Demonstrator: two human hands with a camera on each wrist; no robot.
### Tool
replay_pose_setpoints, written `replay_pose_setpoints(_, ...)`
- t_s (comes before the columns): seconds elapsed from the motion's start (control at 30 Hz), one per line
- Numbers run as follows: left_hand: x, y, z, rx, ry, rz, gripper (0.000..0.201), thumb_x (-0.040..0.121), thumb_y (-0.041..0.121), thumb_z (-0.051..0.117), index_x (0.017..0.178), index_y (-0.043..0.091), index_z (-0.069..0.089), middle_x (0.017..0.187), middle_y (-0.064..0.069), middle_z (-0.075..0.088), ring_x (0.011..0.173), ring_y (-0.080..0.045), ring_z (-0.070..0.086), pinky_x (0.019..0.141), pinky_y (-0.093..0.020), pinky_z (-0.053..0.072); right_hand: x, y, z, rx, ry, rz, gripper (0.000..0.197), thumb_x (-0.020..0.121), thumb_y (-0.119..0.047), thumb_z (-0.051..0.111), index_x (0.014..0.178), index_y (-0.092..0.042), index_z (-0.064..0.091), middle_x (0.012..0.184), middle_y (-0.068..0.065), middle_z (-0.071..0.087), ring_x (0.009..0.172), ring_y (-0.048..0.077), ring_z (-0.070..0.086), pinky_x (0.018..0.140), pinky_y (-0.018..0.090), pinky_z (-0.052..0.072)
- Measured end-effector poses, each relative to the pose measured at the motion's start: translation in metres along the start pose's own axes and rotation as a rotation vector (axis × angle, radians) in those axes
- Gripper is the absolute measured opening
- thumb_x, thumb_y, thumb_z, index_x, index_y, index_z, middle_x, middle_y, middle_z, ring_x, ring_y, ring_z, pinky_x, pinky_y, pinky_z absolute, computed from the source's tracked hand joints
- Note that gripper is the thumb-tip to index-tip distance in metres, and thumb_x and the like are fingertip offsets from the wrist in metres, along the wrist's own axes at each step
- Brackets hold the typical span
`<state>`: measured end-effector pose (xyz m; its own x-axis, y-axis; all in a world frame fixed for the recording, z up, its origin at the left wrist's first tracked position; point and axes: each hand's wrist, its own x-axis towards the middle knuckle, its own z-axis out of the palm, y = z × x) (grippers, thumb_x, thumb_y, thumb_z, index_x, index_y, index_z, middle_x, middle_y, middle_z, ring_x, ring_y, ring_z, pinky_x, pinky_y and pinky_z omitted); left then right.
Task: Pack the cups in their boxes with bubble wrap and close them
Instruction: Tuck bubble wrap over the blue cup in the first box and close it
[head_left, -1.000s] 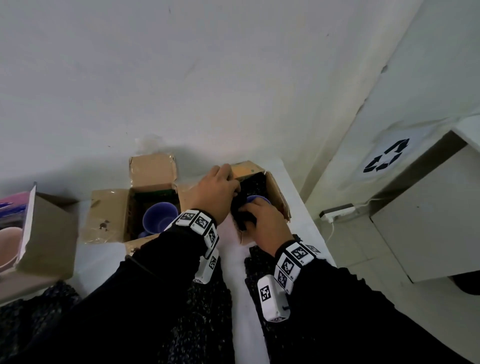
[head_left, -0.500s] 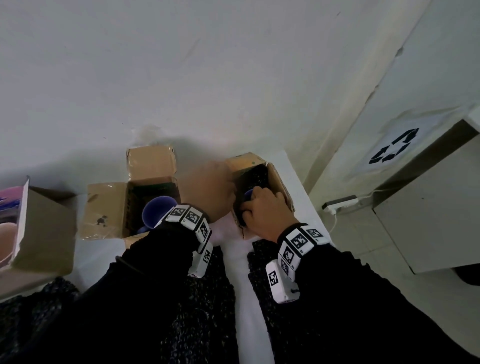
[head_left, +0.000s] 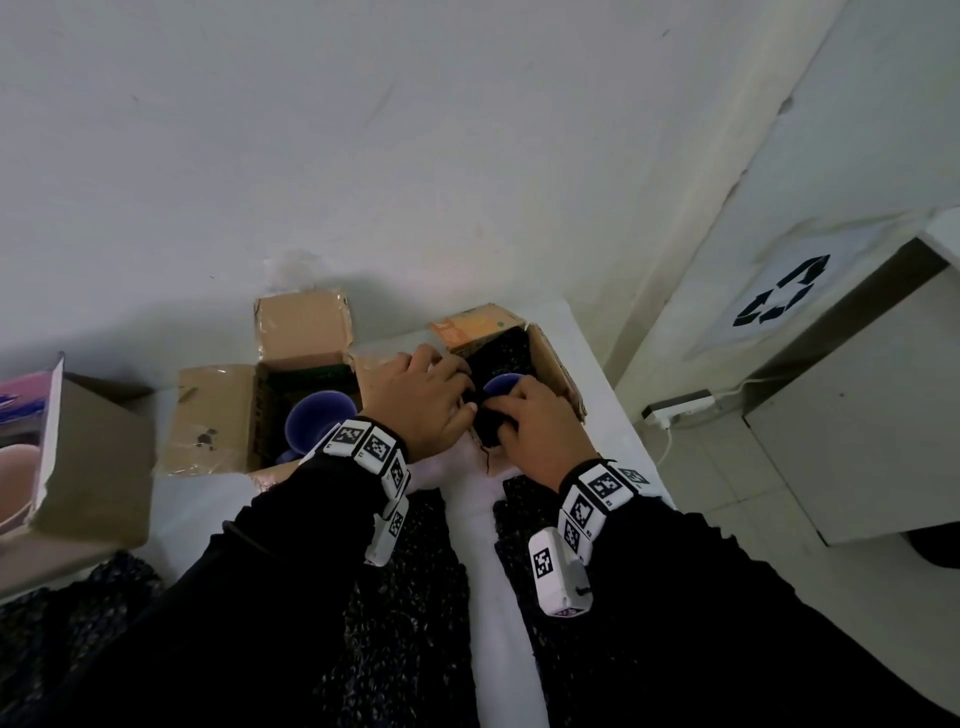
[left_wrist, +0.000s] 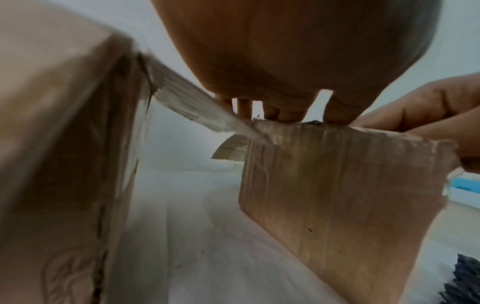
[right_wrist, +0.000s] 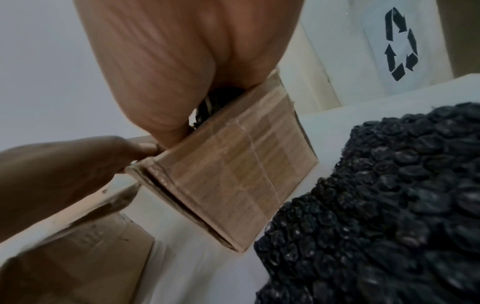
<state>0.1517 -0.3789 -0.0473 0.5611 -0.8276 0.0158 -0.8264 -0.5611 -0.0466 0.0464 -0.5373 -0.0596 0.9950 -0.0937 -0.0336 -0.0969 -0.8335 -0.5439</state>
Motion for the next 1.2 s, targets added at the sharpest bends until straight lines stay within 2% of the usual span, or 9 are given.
replay_pose_setpoints(0.2, 0.008, -0.015, -0.014, -0.068, -0.229, 0.095, 0.081, 0.071, 0.067, 0.018, 0.133, 0.029, 0.053, 0.140, 0.007, 0.043, 0.118, -0.026, 0.034, 0.093, -0.040, 0.035, -0.004, 0.001, -0.017, 0.216, -0.079, 0.042, 0.045, 0.078, -0.009, 0.057, 0.120, -0.023, 0.061, 0.118, -0.002, 0.055, 0.109, 0.016, 0.053, 0.095, 0.030, 0.043)
replay_pose_setpoints(0.37, 0.006, -0.024, -0.014, -0.064, -0.263, 0.123, 0.064, 0.081, 0.067, 0.031, 0.136, 0.039, 0.047, 0.144, 0.012, 0.040, 0.121, -0.022, 0.032, 0.096, -0.039, 0.032, -0.009, 0.001, -0.019, 0.449, 0.111, 0.063, 0.030, 0.072, 0.002, 0.065, 0.093, -0.021, 0.060, 0.086, -0.017, 0.061, 0.081, -0.004, 0.057, 0.074, 0.016, 0.045)
replay_pose_setpoints(0.53, -0.003, -0.020, -0.014, 0.040, -0.096, 0.155, 0.058, 0.081, 0.067, 0.025, 0.123, 0.044, 0.058, 0.136, 0.008, 0.050, 0.123, -0.028, 0.033, 0.094, -0.047, 0.028, -0.010, 0.002, -0.009, 0.174, 0.045, -0.090, 0.019, 0.079, -0.019, 0.061, 0.092, -0.022, 0.074, 0.094, -0.008, 0.071, 0.096, 0.010, 0.057, 0.080, 0.027, 0.046)
replay_pose_setpoints(0.63, -0.008, -0.019, -0.010, 0.071, -0.028, 0.208, 0.044, 0.085, 0.055, 0.034, 0.120, 0.044, 0.058, 0.129, 0.009, 0.055, 0.120, -0.027, 0.037, 0.089, -0.047, 0.032, -0.009, 0.001, -0.012, -0.032, 0.003, -0.120, 0.043, 0.081, -0.038, 0.035, 0.095, -0.030, 0.075, 0.099, -0.012, 0.069, 0.099, 0.015, 0.042, 0.087, 0.035, 0.032)
replay_pose_setpoints(0.83, -0.004, -0.018, -0.009, 0.153, 0.002, 0.235, 0.034, 0.080, 0.049, 0.058, 0.108, 0.035, 0.068, 0.119, 0.011, 0.061, 0.118, -0.026, 0.046, 0.091, -0.045, 0.027, -0.012, -0.007, -0.017, -0.294, -0.111, -0.102, 0.067, 0.078, -0.045, 0.011, 0.104, -0.032, 0.071, 0.113, -0.003, 0.054, 0.104, 0.024, 0.040, 0.091, 0.044, 0.033)
replay_pose_setpoints(0.93, -0.003, -0.016, -0.010, 0.177, 0.012, 0.256, 0.030, 0.075, 0.043, 0.065, 0.103, 0.032, 0.070, 0.114, 0.012, 0.063, 0.114, -0.024, 0.050, 0.089, -0.042, 0.026, -0.006, -0.017, -0.018, -0.373, -0.170, -0.095, 0.050, 0.090, -0.036, 0.023, 0.107, -0.027, 0.069, 0.115, -0.001, 0.055, 0.108, 0.025, 0.045, 0.085, 0.040, 0.032)
replay_pose_setpoints(1.0, -0.002, -0.015, -0.008, 0.151, 0.035, 0.239, 0.034, 0.073, 0.041, 0.069, 0.105, 0.031, 0.066, 0.107, 0.012, 0.066, 0.110, -0.020, 0.050, 0.088, -0.041, 0.026, -0.001, -0.017, -0.018, -0.164, -0.192, -0.006, 0.029, 0.092, -0.021, 0.045, 0.110, -0.023, 0.067, 0.113, 0.001, 0.061, 0.107, 0.023, 0.055, 0.085, 0.035, 0.038)
replay_pose_setpoints(1.1, -0.002, -0.013, -0.002, 0.105, 0.070, 0.190, 0.046, 0.074, 0.038, 0.071, 0.116, 0.031, 0.057, 0.102, 0.010, 0.068, 0.109, -0.018, 0.048, 0.087, -0.041, 0.027, 0.001, -0.012, -0.015, 0.224, -0.067, 0.203, 0.036, 0.082, -0.006, 0.065, 0.116, -0.017, 0.061, 0.100, 0.001, 0.068, 0.096, 0.022, 0.064, 0.088, 0.038, 0.052)
replay_pose_setpoints(1.2, -0.002, -0.013, 0.001, 0.135, 0.073, 0.193, 0.045, 0.077, 0.036, 0.068, 0.120, 0.034, 0.057, 0.105, 0.013, 0.067, 0.110, -0.019, 0.051, 0.087, -0.041, 0.027, 0.001, -0.015, -0.017, 0.181, -0.091, 0.183, 0.036, 0.084, -0.006, 0.065, 0.119, -0.016, 0.065, 0.103, 0.005, 0.069, 0.095, 0.023, 0.064, 0.087, 0.035, 0.052)
